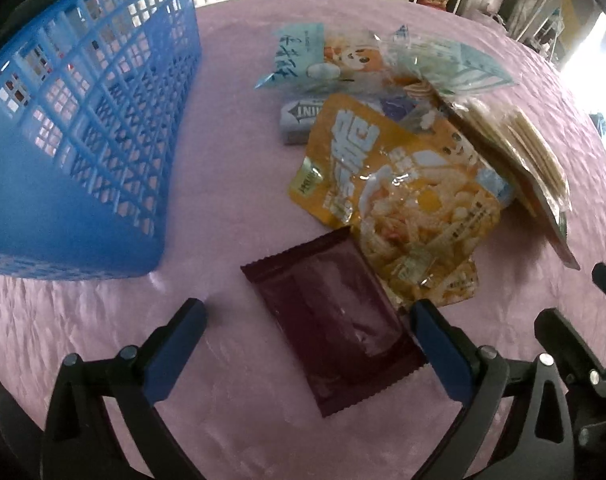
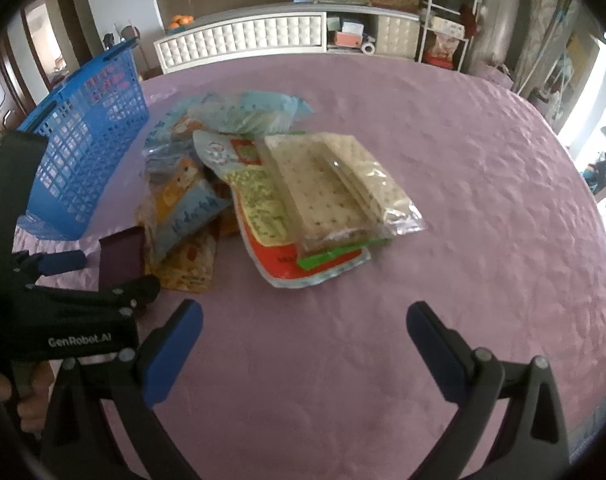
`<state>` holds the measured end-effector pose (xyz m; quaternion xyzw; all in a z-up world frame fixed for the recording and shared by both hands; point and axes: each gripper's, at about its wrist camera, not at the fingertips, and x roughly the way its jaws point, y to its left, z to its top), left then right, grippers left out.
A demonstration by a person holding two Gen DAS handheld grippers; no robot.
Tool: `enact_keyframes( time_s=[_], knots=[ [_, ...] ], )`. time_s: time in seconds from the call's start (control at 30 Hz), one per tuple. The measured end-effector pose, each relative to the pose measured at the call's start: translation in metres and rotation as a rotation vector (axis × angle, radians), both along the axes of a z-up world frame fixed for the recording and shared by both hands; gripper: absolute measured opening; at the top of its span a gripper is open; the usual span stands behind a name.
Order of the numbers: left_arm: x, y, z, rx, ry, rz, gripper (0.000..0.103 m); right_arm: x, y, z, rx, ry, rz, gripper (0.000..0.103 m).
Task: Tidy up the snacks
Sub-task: 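Lower the left tool to the maroon packet and grasp it, then lift the maroon packet with the left tool while the right tool grasps the red-gold packet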
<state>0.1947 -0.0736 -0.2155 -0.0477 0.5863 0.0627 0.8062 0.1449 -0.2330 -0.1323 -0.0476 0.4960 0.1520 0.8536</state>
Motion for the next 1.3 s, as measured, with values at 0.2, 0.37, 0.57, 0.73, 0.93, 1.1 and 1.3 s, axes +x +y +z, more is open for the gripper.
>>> enact_keyframes(
  time_s=[0.2,0.37,0.57,0.73,0.93,1.1,1.3],
  knots=[
    [-0.008,-0.022,0.009,-0.003,-0.022,-0.049,0.057,-0.004,-0.005,0.003,0.014,0.006,-0.027,0.103],
    [-0.017,-0.02,0.011,-0.068,-0.044,-0.05,0.053,-0.012,-0.003,0.014,0.025,-0.009,-0.011,0.103],
    [-0.036,-0.008,0.031,-0.137,-0.125,-0.057,0.053,-0.013,0.002,0.026,0.048,-0.041,0.042,0.087],
    [-0.043,-0.003,0.056,-0.143,-0.212,-0.083,0.053,-0.003,0.018,0.031,0.026,-0.062,0.1,0.077],
    [-0.039,0.0,0.063,-0.147,-0.245,-0.106,0.053,0.014,0.046,0.021,-0.026,-0.072,0.166,0.056],
    [-0.036,-0.003,0.061,-0.149,-0.249,-0.122,0.053,0.025,0.058,0.003,-0.082,-0.055,0.18,0.028],
    [-0.036,-0.003,0.058,-0.159,-0.253,-0.119,0.053,0.025,0.053,0.001,-0.031,-0.048,0.176,0.01]
  ],
)
